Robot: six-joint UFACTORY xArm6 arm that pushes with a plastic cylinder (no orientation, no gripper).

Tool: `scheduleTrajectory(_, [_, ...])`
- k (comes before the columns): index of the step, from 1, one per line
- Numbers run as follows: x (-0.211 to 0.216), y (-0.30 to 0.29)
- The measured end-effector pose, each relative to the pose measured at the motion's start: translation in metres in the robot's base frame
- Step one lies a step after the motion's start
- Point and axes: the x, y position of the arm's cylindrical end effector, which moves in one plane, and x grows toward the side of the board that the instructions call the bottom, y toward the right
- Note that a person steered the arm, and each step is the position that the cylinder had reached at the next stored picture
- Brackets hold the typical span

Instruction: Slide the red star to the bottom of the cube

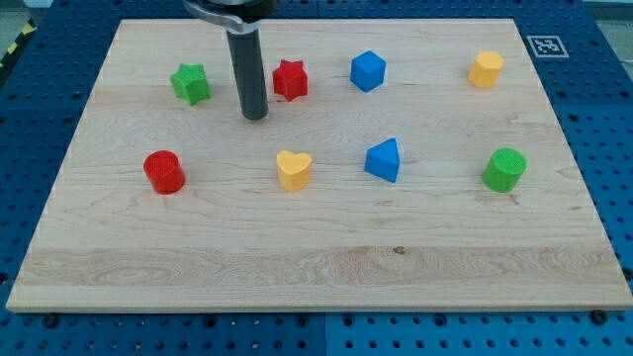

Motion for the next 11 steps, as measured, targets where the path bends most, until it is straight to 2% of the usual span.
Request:
scheduleTrajectory(3, [-0.074,-0.003])
scheduleTrajectory(4, [-0.033,0.042])
scheduleTrajectory(5, [0.029,0.097])
scheduleTrajectory(6, [0.034,0.101])
scheduleTrajectory(7, [0.02,0.065])
scheduleTrajectory(8, [0.001,0.064])
scheduleTrajectory(10, [0.002,0.125])
scheduleTrajectory(11, [-0.014,0.096])
